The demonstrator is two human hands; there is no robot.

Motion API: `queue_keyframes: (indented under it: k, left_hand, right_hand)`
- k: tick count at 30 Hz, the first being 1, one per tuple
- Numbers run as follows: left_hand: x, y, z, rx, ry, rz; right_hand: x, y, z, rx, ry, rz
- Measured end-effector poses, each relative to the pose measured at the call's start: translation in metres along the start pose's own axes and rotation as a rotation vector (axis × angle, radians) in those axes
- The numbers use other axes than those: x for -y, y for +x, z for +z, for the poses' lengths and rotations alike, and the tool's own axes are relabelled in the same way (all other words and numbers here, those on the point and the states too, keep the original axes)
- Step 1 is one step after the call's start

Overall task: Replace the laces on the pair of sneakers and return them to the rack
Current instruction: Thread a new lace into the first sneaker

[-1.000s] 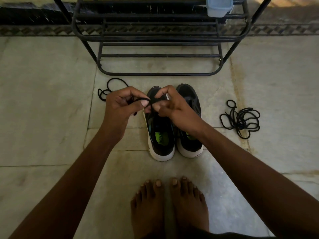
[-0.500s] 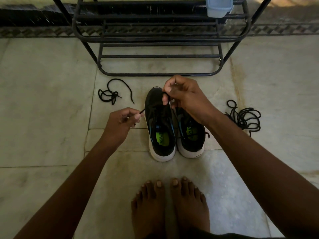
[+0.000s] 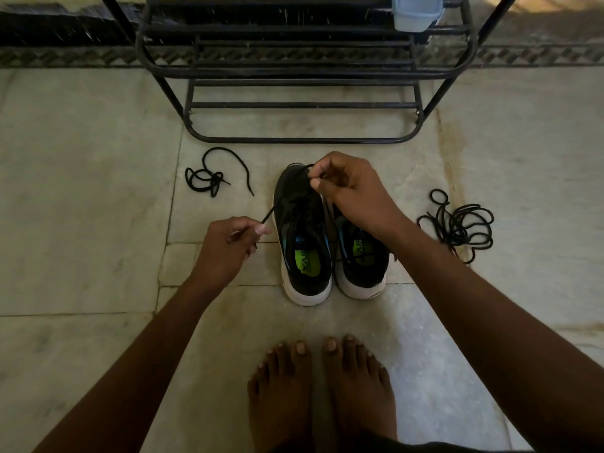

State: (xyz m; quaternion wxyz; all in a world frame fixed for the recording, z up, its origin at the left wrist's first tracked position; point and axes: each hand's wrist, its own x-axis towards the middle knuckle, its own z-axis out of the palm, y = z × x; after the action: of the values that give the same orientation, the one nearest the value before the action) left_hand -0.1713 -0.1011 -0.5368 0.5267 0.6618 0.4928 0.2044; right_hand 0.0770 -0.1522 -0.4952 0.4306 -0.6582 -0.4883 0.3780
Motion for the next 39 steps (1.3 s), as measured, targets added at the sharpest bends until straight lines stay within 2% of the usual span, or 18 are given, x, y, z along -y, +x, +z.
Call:
queue_keyframes:
  k: [4,9,13,16,19,22,28,33,39]
  left_hand:
    - [-0.020,-0.002,0.004,-0.034,-0.087,0.041]
    - [-0.031,-0.005,0.015,-0.070,-0.145,0.077]
    - [-0.034,-0.006,0.024,-0.059,-0.184,0.082]
    - [-0.034,-0.004,0.028,-0.070,-0.184,0.058]
    - [-0.030,-0.002,0.029,-0.092,-0.159,0.049]
    - [-0.025,-0.002,0.031,-0.099,-0.125,0.051]
    - [-0.021,-0.004,0.040,-0.119,0.024,0.110]
    - [-0.027,-0.004,0.047,-0.142,0.035,0.139]
    - [-0.029,-0.002,0.051,-0.158,0.041,0.141]
  right_hand:
    - [-0.010,-0.007,0.006,-0.121,-0.169,0.007]
    - [-0.019,-0.017,0.012,-0.117,-0.277,0.056]
    - [-0.009,-0.029,0.014,0.016,-0.321,0.071]
    - [-0.008,-0.037,0.021,0.122,-0.430,-0.014]
    - [-0.016,-0.039,0.029,0.156,-0.555,-0.004]
    - [-0.020,-0.037,0.032,0.122,-0.635,0.008]
    - [-0.021,-0.033,0.034,0.065,-0.601,0.016]
    - [-0.019,-0.031,0.035,0.080,-0.582,0.042]
    - [-0.024,-0.028,0.029,0.102,-0.476,0.168]
